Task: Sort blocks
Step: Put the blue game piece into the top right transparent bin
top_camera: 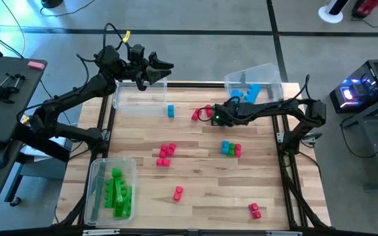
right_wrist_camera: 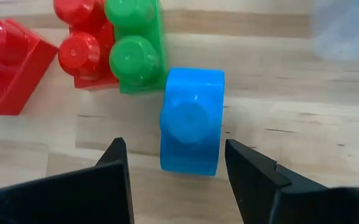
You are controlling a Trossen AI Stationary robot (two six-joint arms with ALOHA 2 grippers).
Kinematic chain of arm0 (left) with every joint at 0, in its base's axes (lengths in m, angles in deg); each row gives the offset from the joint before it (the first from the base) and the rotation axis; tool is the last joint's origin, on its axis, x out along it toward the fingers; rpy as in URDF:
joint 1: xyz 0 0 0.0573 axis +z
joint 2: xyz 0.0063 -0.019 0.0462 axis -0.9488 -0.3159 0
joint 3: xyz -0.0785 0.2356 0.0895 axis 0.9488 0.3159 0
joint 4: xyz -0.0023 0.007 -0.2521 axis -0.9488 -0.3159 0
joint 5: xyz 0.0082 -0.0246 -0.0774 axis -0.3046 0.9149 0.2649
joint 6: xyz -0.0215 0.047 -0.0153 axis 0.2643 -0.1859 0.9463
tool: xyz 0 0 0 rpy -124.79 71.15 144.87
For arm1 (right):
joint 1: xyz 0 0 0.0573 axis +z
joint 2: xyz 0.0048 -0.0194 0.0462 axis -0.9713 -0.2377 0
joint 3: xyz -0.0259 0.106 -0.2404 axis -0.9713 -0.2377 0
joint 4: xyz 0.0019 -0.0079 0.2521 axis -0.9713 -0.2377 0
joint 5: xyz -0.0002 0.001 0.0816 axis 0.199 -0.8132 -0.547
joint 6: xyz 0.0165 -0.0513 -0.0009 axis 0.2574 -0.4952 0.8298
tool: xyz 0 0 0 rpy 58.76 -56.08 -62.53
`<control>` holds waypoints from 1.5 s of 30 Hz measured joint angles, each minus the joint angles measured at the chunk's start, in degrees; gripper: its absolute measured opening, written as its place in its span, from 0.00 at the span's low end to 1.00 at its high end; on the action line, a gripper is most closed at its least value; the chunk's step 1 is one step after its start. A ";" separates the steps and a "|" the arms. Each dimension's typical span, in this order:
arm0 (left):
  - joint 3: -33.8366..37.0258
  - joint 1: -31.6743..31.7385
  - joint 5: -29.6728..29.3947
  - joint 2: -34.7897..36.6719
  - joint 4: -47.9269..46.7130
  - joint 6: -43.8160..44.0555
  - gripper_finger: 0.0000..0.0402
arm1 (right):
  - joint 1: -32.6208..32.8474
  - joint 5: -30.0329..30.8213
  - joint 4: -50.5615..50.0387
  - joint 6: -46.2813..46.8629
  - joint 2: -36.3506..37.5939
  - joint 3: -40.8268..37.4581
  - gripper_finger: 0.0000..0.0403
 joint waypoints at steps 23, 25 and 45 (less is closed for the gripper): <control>0.00 0.00 -0.02 0.00 -0.01 0.80 0.46 | 0.04 -2.63 -6.36 -5.77 0.24 6.61 0.35; 0.00 0.00 -0.03 0.00 -0.01 0.79 0.46 | 0.44 -4.28 -7.74 -6.90 0.34 7.80 0.35; 0.00 0.02 -0.01 0.00 -0.04 2.60 0.46 | 6.29 6.60 0.99 16.93 -3.11 -0.61 0.35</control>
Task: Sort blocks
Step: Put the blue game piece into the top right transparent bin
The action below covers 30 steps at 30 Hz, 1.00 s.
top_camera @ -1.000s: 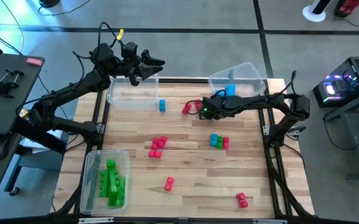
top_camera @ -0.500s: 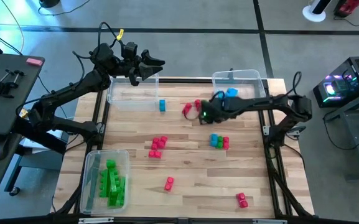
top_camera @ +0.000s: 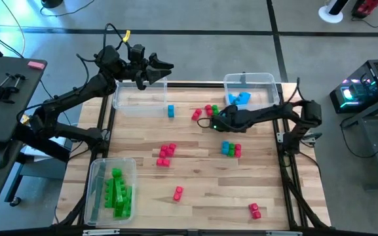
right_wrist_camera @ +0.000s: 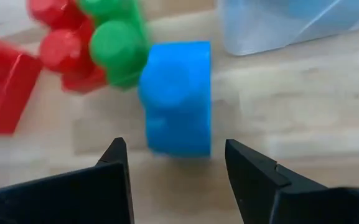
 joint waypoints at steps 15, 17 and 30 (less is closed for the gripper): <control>0.00 -0.01 0.02 0.00 0.01 1.34 0.46 | -0.61 4.89 1.26 -2.61 -3.62 0.04 0.29; 0.00 -0.02 0.02 0.00 0.01 1.32 0.46 | -0.67 4.61 1.24 -3.54 -3.62 0.04 0.21; 0.00 0.00 0.04 0.00 6.38 1.24 0.46 | 6.78 -5.44 -8.03 -17.83 7.09 -0.04 0.01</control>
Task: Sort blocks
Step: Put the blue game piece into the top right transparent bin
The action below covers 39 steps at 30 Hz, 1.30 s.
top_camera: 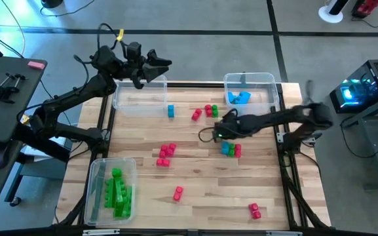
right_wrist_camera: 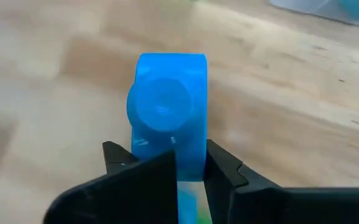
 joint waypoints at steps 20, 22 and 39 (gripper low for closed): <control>0.00 -1.67 -6.75 -0.05 -4.24 0.01 0.46 | -23.16 17.37 -3.51 -14.58 26.23 0.09 0.00; 0.00 -2.46 -7.85 -0.06 -4.25 0.01 0.46 | -26.86 16.49 0.17 -17.76 25.41 0.09 0.00; 0.00 -10.76 -16.83 -0.02 -3.37 -0.37 0.46 | -37.84 0.21 5.07 -34.77 28.56 0.09 0.56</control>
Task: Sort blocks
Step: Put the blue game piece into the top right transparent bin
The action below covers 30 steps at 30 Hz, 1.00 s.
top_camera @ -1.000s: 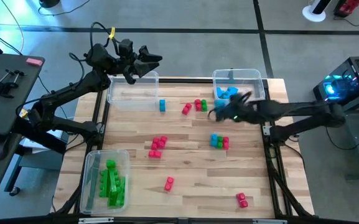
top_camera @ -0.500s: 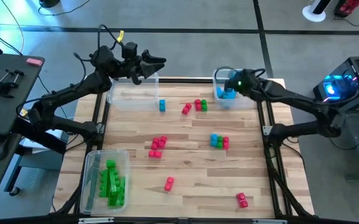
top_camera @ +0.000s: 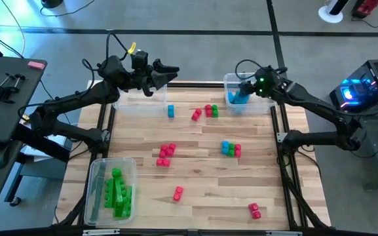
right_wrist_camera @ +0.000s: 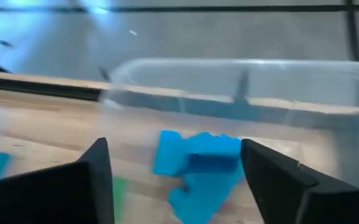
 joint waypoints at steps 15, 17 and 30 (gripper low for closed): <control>-0.04 -10.02 -8.64 -4.80 -26.67 -15.32 0.45 | 4.34 -33.18 14.10 -8.29 6.60 0.00 0.61; -0.04 -12.05 -9.74 -7.16 -28.00 -22.23 0.44 | 6.94 -32.64 14.18 -10.72 6.62 0.00 0.61; -0.06 -14.51 0.58 -29.83 -6.88 -33.74 0.01 | 21.21 -19.91 23.65 -5.35 9.32 0.02 0.02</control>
